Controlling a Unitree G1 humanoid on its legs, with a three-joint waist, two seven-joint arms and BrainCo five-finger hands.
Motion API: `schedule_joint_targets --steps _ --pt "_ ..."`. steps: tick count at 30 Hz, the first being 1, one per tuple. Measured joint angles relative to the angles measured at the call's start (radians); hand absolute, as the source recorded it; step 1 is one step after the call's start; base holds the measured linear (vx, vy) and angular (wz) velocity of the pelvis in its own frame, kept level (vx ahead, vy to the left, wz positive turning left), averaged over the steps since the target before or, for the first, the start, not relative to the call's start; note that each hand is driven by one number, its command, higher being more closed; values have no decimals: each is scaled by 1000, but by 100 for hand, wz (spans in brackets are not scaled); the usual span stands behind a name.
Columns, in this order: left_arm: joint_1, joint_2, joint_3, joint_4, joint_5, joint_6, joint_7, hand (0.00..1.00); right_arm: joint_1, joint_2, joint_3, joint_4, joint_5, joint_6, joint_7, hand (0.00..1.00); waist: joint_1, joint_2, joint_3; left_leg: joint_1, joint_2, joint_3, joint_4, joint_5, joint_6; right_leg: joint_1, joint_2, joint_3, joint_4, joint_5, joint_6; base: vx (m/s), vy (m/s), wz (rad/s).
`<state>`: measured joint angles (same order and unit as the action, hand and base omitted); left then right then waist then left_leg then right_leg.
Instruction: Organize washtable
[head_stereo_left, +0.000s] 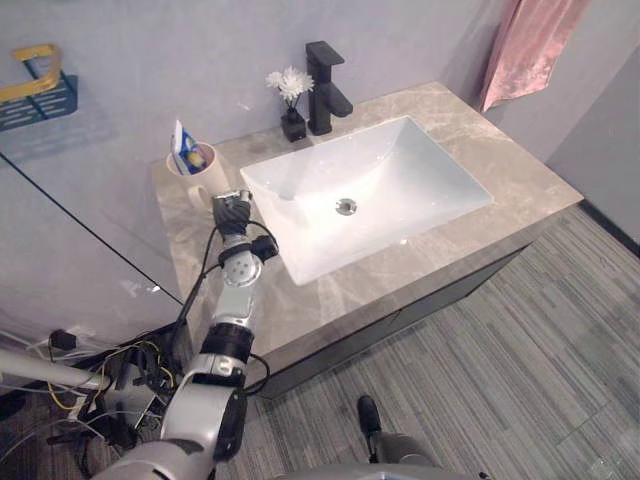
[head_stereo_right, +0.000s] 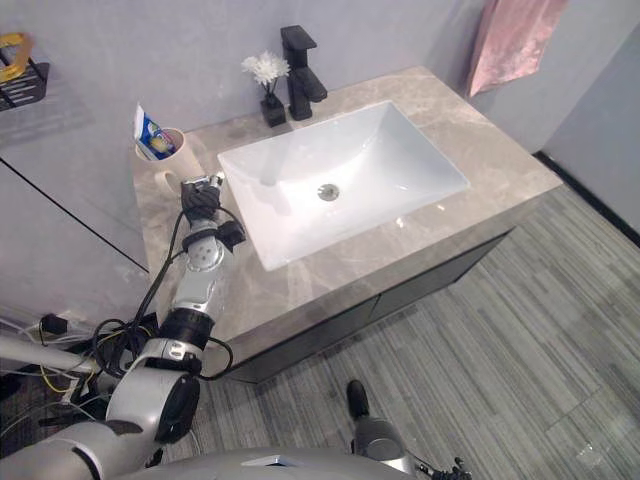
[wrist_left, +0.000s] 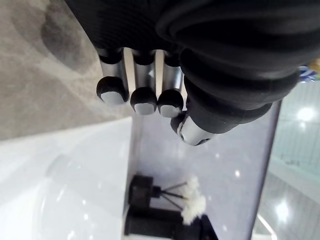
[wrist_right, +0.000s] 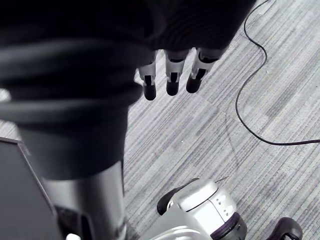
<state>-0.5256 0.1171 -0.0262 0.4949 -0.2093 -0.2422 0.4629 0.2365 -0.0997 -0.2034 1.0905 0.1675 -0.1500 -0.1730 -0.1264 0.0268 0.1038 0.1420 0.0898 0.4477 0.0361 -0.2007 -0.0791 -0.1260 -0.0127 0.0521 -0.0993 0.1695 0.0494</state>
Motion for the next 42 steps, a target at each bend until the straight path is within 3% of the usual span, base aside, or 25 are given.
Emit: schedule_joint_targets --steps 9,15,22,26,29,32,34,36,41,42 --pt "285 -27 -160 -342 -27 -41 -162 100 10 -3 0 2 9 0 16 0 31 4 0 -6 -1 -62 19 3 5 32 -21 -68 0 -1 0 -21 -1 20" --pt "435 -19 -181 -587 -98 -76 -264 100 19 -11 5 6 10 0 21 0 48 26 -16 0 -1 -89 28 5 7 54 -28 -94 0 -2 -1 -23 -6 13" --pt "588 -14 -147 -742 -91 -124 -277 100 27 -23 14 13 10 0 21 0 74 27 -36 3 1 -123 27 4 7 83 -34 -129 0 -21 2 -45 -16 14" --pt "678 -40 -35 -713 -54 -124 -248 100 30 -22 17 19 11 -1 20 0 77 17 -47 -10 3 -163 31 8 8 94 -40 -170 0 -27 -3 0 -21 31" --pt "694 -39 90 -530 46 -124 -184 100 26 -22 17 20 11 -1 20 0 90 13 -49 -18 2 -183 31 12 11 95 -44 -188 0 -28 -3 8 -4 20" --pt "695 -39 192 -198 100 -75 -120 100 16 -20 35 19 12 -3 20 0 93 -2 -58 -23 2 -195 32 12 11 97 -46 -200 1 -31 -1 27 2 11" --pt "698 -38 216 -83 122 -48 -102 100 14 -17 39 20 13 -3 19 0 95 -14 -61 -23 3 -200 35 13 11 98 -46 -203 1 -32 -1 38 6 8" --pt "698 -37 255 138 166 -13 -100 100 6 -2 40 21 12 -3 19 0 98 -37 -68 -15 2 -199 38 14 11 99 -46 -203 2 -32 -1 63 10 1" --pt "688 -42 372 520 144 40 -108 100 -12 10 23 52 11 -2 19 0 94 -54 -64 22 -1 -183 26 12 14 130 -46 -197 0 -33 0 2 28 -7" --pt "689 -46 388 580 112 54 -122 0 -14 15 0 59 10 -1 18 0 95 -54 -64 24 -5 -180 25 12 14 131 -46 -195 0 -34 2 -25 13 -7"
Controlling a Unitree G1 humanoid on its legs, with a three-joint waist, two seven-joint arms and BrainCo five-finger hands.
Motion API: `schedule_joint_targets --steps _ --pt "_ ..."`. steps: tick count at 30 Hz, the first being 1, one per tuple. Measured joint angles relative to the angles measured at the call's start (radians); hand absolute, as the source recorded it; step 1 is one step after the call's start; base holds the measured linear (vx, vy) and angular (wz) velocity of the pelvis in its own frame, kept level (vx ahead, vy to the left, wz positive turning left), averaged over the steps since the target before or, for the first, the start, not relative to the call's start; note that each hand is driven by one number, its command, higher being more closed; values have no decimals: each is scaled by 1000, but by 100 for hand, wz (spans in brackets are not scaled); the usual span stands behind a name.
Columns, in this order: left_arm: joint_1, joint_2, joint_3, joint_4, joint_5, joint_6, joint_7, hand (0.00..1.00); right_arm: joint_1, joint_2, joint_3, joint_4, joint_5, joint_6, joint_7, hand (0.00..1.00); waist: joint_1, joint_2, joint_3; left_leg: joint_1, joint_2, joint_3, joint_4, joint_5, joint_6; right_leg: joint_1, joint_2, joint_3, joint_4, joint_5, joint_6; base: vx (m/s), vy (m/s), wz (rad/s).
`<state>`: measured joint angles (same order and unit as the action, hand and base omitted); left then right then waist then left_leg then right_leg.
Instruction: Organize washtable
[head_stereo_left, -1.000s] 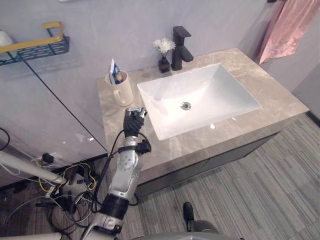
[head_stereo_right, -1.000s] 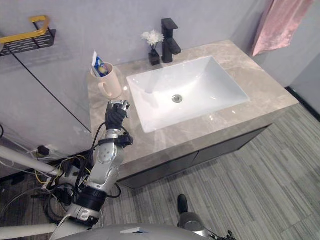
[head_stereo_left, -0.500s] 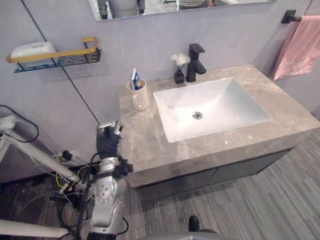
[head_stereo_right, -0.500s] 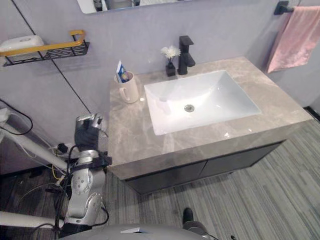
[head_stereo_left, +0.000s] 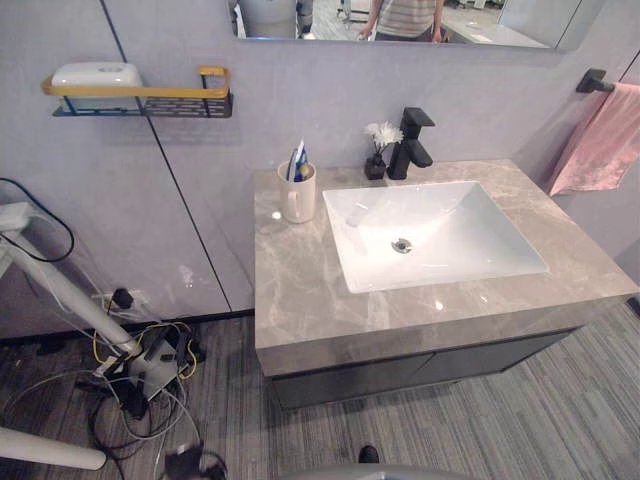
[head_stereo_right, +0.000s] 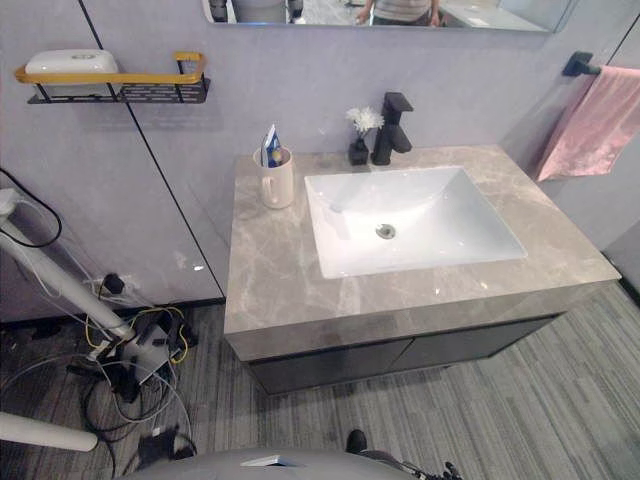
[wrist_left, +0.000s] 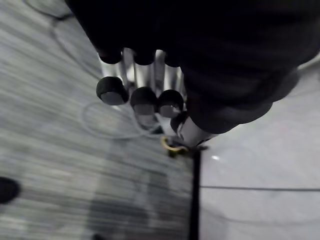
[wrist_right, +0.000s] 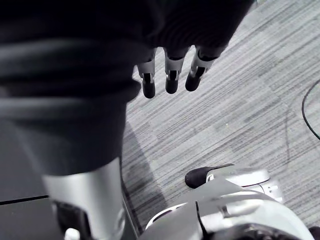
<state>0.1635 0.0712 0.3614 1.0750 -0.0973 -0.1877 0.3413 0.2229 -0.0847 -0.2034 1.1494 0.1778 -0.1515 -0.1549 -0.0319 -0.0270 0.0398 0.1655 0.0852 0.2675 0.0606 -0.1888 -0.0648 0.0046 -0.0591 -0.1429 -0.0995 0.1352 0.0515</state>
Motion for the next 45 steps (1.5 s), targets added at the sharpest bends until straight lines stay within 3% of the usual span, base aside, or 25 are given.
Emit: schedule_joint_targets --steps 5,10,14,21,31,41,43,45 --pt "23 -30 25 86 -122 51 -82 0 -6 -3 -27 33 -1 10 1 0 11 11 4 18 2 25 -10 0 -1 1 5 24 0 0 0 -19 1 -15" --pt "-1 2 -112 105 -58 59 -206 0 -6 -16 -26 37 -2 12 26 0 12 28 10 23 7 35 -12 -1 -4 2 12 37 0 -1 -1 -19 -19 -8" --pt "-10 17 -200 110 -43 59 -246 0 -8 -24 -26 37 -2 12 40 0 12 39 11 33 7 51 -16 -2 -6 2 16 51 0 -2 0 3 4 -12" --pt "-41 41 -288 130 -31 64 -267 0 -10 -28 -27 39 0 32 48 0 12 43 12 38 7 58 -19 -3 -7 -2 19 60 0 -1 -1 7 2 -2" --pt "-51 50 -287 142 -32 76 -289 0 -36 -24 -79 72 3 51 80 0 11 40 6 30 6 67 -37 -9 -14 -23 20 64 0 -11 5 0 0 0" --pt "-89 52 -240 142 -12 77 -330 0 -54 -14 -162 71 78 54 136 0 8 42 -3 -7 8 72 -67 -5 -10 -79 29 60 7 -18 4 96 5 0" --pt "-106 54 -240 141 -12 77 -330 0 -67 -11 -159 69 79 52 137 0 5 35 -1 -18 6 97 -65 -8 -8 -102 32 82 8 -3 8 80 55 -37" --pt "-130 51 -242 141 -12 76 -326 0 -90 -10 -149 51 80 44 137 0 -9 32 0 -52 6 161 -45 -17 1 -163 52 137 8 58 1 9 96 -88"
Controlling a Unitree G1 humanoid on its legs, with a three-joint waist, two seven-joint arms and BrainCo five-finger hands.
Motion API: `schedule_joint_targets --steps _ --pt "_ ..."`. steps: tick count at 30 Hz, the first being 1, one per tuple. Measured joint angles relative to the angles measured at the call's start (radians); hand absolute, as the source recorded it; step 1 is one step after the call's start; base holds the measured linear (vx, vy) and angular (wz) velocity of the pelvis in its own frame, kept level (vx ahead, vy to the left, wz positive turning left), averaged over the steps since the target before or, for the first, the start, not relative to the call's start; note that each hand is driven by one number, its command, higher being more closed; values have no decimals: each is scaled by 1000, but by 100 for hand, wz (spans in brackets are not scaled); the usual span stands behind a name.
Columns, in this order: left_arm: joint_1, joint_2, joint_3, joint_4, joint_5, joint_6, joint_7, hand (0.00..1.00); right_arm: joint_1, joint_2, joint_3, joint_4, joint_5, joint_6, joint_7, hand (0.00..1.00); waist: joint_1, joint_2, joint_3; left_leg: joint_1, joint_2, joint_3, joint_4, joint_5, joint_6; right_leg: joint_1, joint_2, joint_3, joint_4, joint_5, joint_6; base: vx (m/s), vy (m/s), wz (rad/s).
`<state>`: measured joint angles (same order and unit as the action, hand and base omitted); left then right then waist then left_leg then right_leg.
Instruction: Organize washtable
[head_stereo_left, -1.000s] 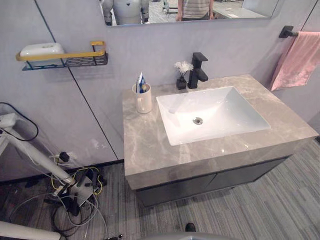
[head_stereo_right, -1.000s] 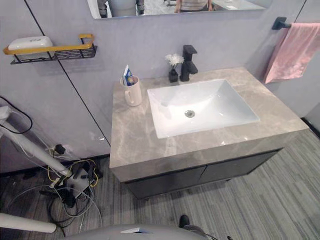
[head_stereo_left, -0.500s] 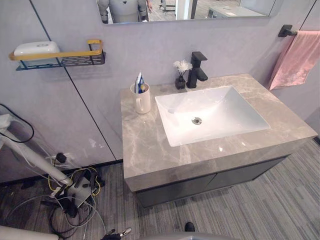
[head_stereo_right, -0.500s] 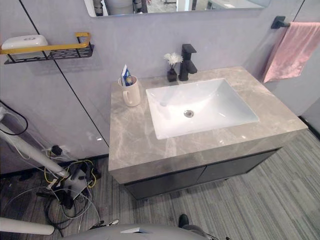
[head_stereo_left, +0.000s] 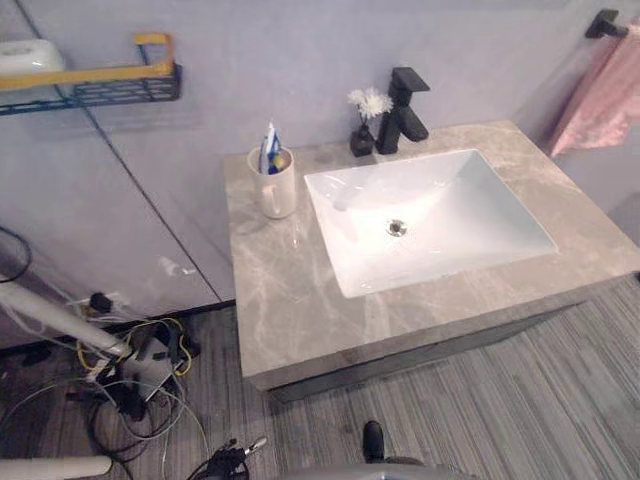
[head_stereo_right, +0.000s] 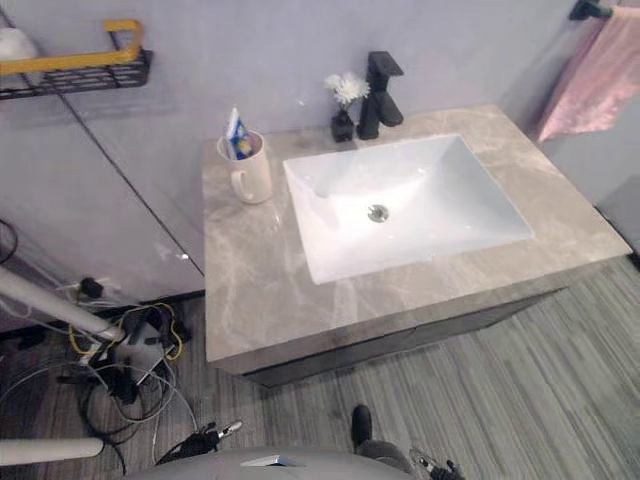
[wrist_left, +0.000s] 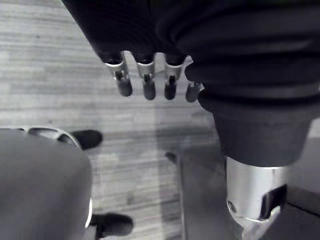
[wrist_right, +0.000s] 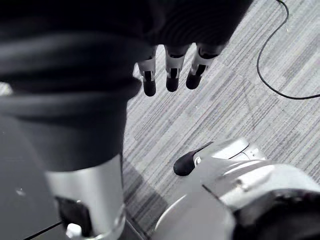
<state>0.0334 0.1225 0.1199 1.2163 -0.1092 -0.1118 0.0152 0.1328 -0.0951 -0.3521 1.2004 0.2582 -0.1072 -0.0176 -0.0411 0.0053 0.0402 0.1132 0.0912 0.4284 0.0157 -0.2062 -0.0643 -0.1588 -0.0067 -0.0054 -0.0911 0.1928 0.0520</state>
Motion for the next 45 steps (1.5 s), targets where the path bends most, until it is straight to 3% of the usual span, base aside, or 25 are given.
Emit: schedule_joint_targets --steps 3,5,7,8,10,13,15,18,21,22,23,24,25,27,30,32,33,35,36,40,41,42,43,44,45 --pt "-35 5 0 -3 0 -10 14 0 -13 1 46 -35 35 -15 -2 0 -13 -24 37 -55 3 130 95 -15 11 -86 23 94 25 110 4 -107 79 -148" --pt "-36 16 29 -26 0 -15 17 0 -17 9 93 -46 38 -12 -3 0 -5 -44 77 -67 36 243 195 -26 31 -106 60 80 -3 269 25 -225 -33 -180" --pt "-33 11 70 -31 0 -17 17 0 -15 7 84 -52 45 -9 -4 0 -14 -23 90 -35 46 312 165 -31 48 -141 38 -151 145 106 -75 83 11 -118" --pt "-32 6 77 -43 0 -17 17 0 -14 10 67 -41 46 0 -4 0 -13 -19 91 -14 47 355 145 -36 53 -151 -7 -288 304 -58 -100 323 21 -48" --pt "-27 14 96 -58 0 -12 16 0 -16 10 44 -14 45 4 -4 0 -3 -19 91 -10 53 402 136 -35 53 -135 -61 -376 440 -149 -135 176 -5 -50" --pt "11 7 137 -61 0 4 16 0 -22 19 -8 -11 43 12 -6 0 1 -20 91 3 54 474 173 -35 53 -71 -178 -459 517 -227 -123 118 -50 -73" --pt "12 8 148 -60 0 20 16 0 -22 27 -44 -10 44 27 -5 0 0 -30 90 4 62 506 215 -36 53 -41 -200 -438 459 -236 -41 75 -156 -64" --pt "-13 9 155 -60 -1 22 17 0 -38 28 -53 22 45 32 -4 0 5 -34 95 2 161 558 374 -46 33 29 -129 -414 347 -266 -29 47 -344 -70" --pt "-33 -2 155 -63 -3 21 19 0 -38 16 -21 20 46 28 -4 0 -5 -16 90 28 357 573 629 -47 26 87 -28 -379 350 -312 -83 54 -378 -71" --pt "-31 -5 151 -74 -3 21 20 0 -34 8 15 17 46 22 -4 0 -7 -1 96 60 472 595 774 -26 52 135 31 -354 354 -347 -108 47 -369 -79" --pt "-31 -4 146 -77 -3 21 20 0 -32 7 30 15 46 19 -4 0 -7 -1 96 64 518 594 837 0 96 154 50 -341 354 -362 -115 31 -389 -96" --pt "-26 -4 121 -85 -2 20 21 0 -29 5 51 8 45 11 -4 0 -3 -5 95 54 593 552 973 98 212 184 80 -301 352 -383 -131 -5 -267 -76" --pt "-24 -6 105 -85 -1 20 20 0 -30 9 66 7 45 5 -4 0 -1 -8 95 15 604 490 1021 109 219 191 85 -276 351 -391 -142 -41 -254 -97" --pt "-13 -26 73 -88 0 2 17 0 -40 1 76 -2 45 -8 -3 0 7 -14 95 -197 441 183 1075 -6 71 188 79 -169 339 -403 -155 -153 -79 -109" --pt "15 -27 74 -119 -3 -11 20 0 -24 -11 65 -1 41 -12 -1 0 36 13 129 -302 209 21 907 -113 52 240 74 -29 338 -407 -157 -376 107 -138" --pt "42 -28 74 -116 -1 -19 20 0 -19 -23 43 1 33 -12 1 0 42 37 140 -359 107 -97 696 -104 34 248 70 62 361 -438 -154 -682 63 -150" --pt "63 -36 79 -102 -1 -17 17 0 -19 -24 17 8 33 -14 6 0 43 53 147 -386 51 -233 510 -66 -10 248 72 121 382 -461 -144 -547 50 -160" --pt "95 -58 129 -73 -3 -14 12 0 -16 -28 -5 15 14 -12 8 0 48 59 149 -380 9 -381 358 52 -51 252 73 220 409 -496 -133 192 140 -157" --pt "121 -68 169 -57 -3 -9 11 0 -4 -25 -10 16 -6 -12 11 0 52 56 147 -366 -13 -403 370 93 -31 248 73 286 429 -521 -122 433 176 -149" --pt "163 -61 223 -15 -1 27 -59 0 47 13 -73 22 -45 3 21 0 46 -4 109 -359 -38 -316 474 3 52 228 35 402 523 -584 -93 434 142 -105" --pt "169 -36 225 0 -3 30 -82 0 53 34 -79 31 -55 6 29 0 47 -38 94 -329 -41 -266 444 -12 53 157 43 400 663 -574 -44 378 1 -108" --pt "180 -26 226 1 -18 30 -73 0 53 45 -84 32 -58 7 38 0 43 -58 97 -276 -37 -225 402 -16 50 81 48 363 810 -533 104 360 -25 -103" --pt "183 -25 226 2 -24 31 -64 0 54 43 -84 29 -64 8 40 0 35 -60 100 -251 -35 -211 382 -18 47 49 39 327 872 -500 182 297 -61 -76" --pt "191 -24 208 3 -28 34 -50 0 58 39 -85 26 -64 7 40 0 20 -53 103 -211 -26 -194 356 -15 55 8 18 262 948 -452 210 252 -61 -58" --pt "195 -21 181 2 -41 33 -28 0 55 35 -84 24 -64 7 40 0 22 -51 105 -168 -19 -150 318 -7 50 -34 -19 191 1011 -442 177 304 -79 -102"
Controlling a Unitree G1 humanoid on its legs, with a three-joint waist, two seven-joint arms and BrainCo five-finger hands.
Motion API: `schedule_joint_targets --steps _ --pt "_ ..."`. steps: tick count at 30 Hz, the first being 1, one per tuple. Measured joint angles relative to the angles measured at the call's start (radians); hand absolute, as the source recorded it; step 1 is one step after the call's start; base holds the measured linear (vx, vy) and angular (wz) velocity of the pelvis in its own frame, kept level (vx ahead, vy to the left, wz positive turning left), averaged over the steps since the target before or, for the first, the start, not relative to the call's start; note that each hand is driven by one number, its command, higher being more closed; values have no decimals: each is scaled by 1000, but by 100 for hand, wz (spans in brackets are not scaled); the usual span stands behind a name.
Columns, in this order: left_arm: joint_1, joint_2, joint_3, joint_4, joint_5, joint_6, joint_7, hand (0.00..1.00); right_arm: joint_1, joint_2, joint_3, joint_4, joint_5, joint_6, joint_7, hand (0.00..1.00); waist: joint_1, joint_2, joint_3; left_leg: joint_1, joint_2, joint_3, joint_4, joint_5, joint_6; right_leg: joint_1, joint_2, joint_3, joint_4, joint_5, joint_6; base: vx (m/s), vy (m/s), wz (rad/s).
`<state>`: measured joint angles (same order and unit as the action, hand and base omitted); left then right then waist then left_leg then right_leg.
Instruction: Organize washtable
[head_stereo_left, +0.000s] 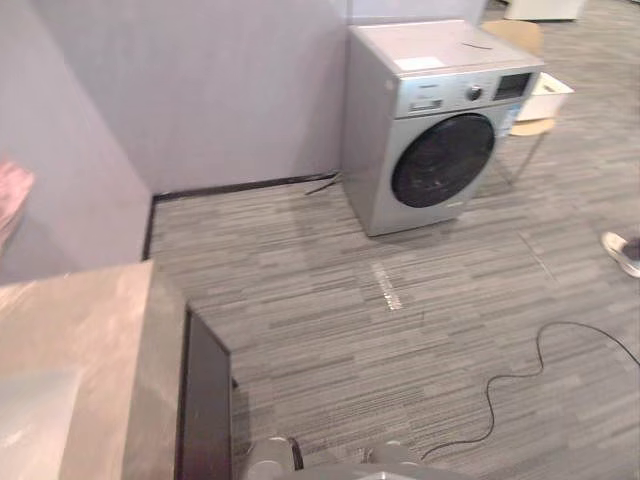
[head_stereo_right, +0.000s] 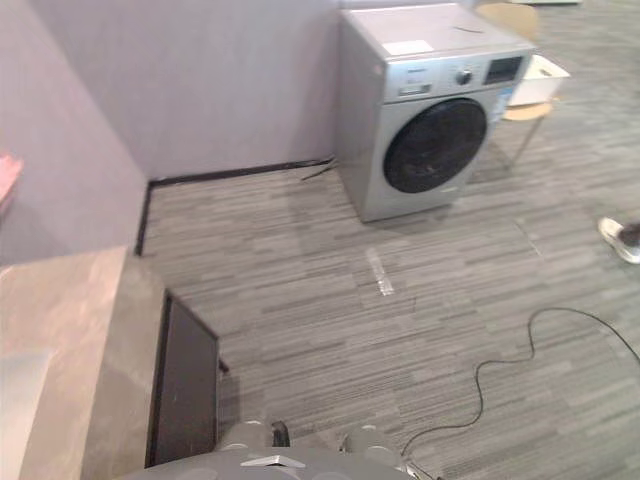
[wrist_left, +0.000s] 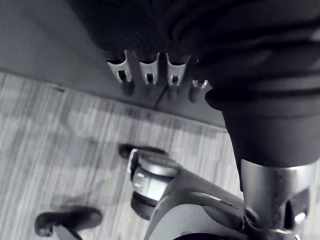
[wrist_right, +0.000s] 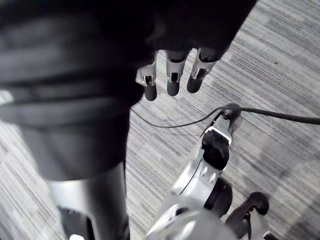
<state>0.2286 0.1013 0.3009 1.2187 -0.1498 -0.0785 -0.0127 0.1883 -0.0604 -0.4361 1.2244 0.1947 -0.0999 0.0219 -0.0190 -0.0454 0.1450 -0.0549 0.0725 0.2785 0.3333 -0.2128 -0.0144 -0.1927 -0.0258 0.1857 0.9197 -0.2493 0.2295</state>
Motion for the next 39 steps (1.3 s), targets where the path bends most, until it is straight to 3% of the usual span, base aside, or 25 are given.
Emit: schedule_joint_targets --steps 1,3,5,7,8,9,10,12,13,15,17,18,21,23,24,26,27,29,31,32,33,34,36,38,39 --pt "0 6 -34 0 -3 -1 24 0 -16 -7 5 -2 1 1 -1 0 2 6 3 60 3 64 -60 10 -7 -71 -83 -135 37 -29 -87 297 -92 -129" --pt "-36 32 -87 -1 -10 -1 46 0 -31 -40 14 -3 3 -3 -21 0 -7 39 15 154 33 155 -155 24 -27 -130 -184 -374 -49 -86 -184 162 -149 -135" --pt "-70 56 -148 2 3 0 61 0 -50 -60 28 -8 3 -5 -20 0 -22 62 19 213 64 239 -230 34 -60 -174 -197 -526 -217 -69 -181 -81 -168 -132" --pt "-84 67 -149 9 -4 -3 63 0 -48 -60 36 -10 4 -8 -22 0 -36 46 18 259 62 328 -278 26 -106 -182 -221 -670 -425 50 -216 26 -214 -128" --pt "-121 57 -142 9 -3 -6 66 0 -42 -59 22 -1 3 -1 -25 0 -31 57 23 296 75 360 -288 20 -129 -175 -201 -692 -410 93 -300 366 -316 -85" --pt "-159 33 -141 -9 1 -20 59 0 -35 -62 -2 2 2 1 -24 0 -44 78 17 299 104 390 -255 50 -168 -174 -173 -682 -397 52 -305 435 -340 -57" --pt "-177 21 -139 -16 1 -29 52 0 -36 -57 -6 2 2 3 -23 0 -52 77 17 291 121 398 -208 57 -181 -171 -170 -677 -385 33 -307 414 -318 -36" --pt "-227 -28 -130 -29 2 -51 33 0 -38 -54 -7 3 2 3 -21 0 -59 76 18 231 247 371 153 78 -195 -88 -118 -642 -414 -7 -344 332 -322 -64" --pt "-227 -37 -119 -28 2 -52 26 0 -40 -55 -10 2 2 1 -21 0 -58 76 19 213 275 345 264 78 -196 -54 -99 -626 -434 -11 -350 275 -233 -94" --pt "-214 -53 -25 -27 -1 -52 19 0 -50 -58 -7 1 6 -5 -22 0 -52 68 22 108 329 234 670 79 -95 85 -29 -549 -531 -12 -352 144 -126 -112" --pt "-187 -51 18 -28 -3 -52 18 0 -85 -64 3 -7 23 -7 -23 0 -48 78 24 -3 266 109 777 65 -97 143 8 -466 -573 -13 -353 59 -39 -141" --pt "-181 -45 42 -40 -11 -50 20 0 -108 -70 17 -8 23 -9 -23 0 -26 82 29 -60 213 62 754 41 -103 172 27 -387 -599 -17 -363 152 15 -165" --pt "-144 -35 52 -42 -6 -45 22 0 -129 -67 47 -17 35 -22 -22 0 1 81 34 -159 184 80 548 1 -70 234 28 -246 -641 -12 -346 269 81 -174" --pt "-139 -43 52 -45 1 -57 26 0 -121 -67 74 -56 72 -27 -24 0 -1 83 34 -184 155 82 139 33 -81 257 10 -154 -656 -39 -323 349 149 -134" --pt "-137 -48 52 -45 2 -54 30 0 -118 -80 98 -62 82 -31 -23 0 0 95 33 -185 136 11 -109 87 -132 260 10 -98 -661 -56 -313 378 197 -112" --pt "-138 -56 53 -45 1 -57 37 0 -112 -98 159 -62 81 -32 -23 0 -1 105 35 -219 136 -101 -160 105 -154 279 13 -22 -657 -95 -285 563 300 -130" --pt "-128 -52 53 -44 1 -59 41 0 -97 -95 174 -62 81 -32 -22 0 6 85 30 -215 103 -125 -83 147 -145 307 -18 31 -640 -141 -277 712 334 -133" --pt "-113 -30 51 -45 2 -63 40 0 -69 -83 190 -51 81 -32 -13 0 -1 39 -6 -223 61 -109 27 125 -108 296 -65 88 -551 -183 -249 579 253 -92" --pt "-119 5 42 -40 2 -53 40 0 -50 -56 186 -33 80 -30 5 0 -8 -12 -28 -200 13 -50 83 44 -64 198 -103 121 -292 -174 -191 561 223 -58" --pt "-133 22 9 -41 2 -50 40 0 -47 -43 158 -8 69 -24 12 0 -12 -32 -18 -143 -10 -10 71 17 -45 117 -118 133 -109 -86 -41 597 163 -45" --pt "-143 36 -46 -40 2 -43 40 0 -40 -34 127 2 60 -19 12 0 -28 -22 -7 -88 -27 -1 51 -3 -32 52 -124 119 50 44 71 552 126 -36" --pt "-148 43 -78 -39 2 -40 42 0 -35 -31 107 2 60 -19 12 0 -41 -16 -2 -55 -31 0 34 -14 -20 27 -128 97 115 65 63 538 90 -27" --pt "-184 41 -189 -40 1 -35 42 0 -33 -42 45 -3 60 -19 12 0 -51 30 24 124 -30 52 -111 -10 -26 -110 -134 -46 209 -12 -84 390 29 -67" --pt "-234 24 -228 -41 2 -39 42 0 -35 -56 30 -5 60 -21 10 0 -65 62 41 226 -28 94 -205 -12 -25 -214 -124 -153 124 -58 -158 -19 -70 -70" --pt "-278 13 -233 -42 1 -46 42 0 -37 -59 3 -5 60 -19 8 0 -86 74 50 259 -26 98 -235 -31 -18 -275 -118 -213 4 -61 -171 -154 -76 -27"
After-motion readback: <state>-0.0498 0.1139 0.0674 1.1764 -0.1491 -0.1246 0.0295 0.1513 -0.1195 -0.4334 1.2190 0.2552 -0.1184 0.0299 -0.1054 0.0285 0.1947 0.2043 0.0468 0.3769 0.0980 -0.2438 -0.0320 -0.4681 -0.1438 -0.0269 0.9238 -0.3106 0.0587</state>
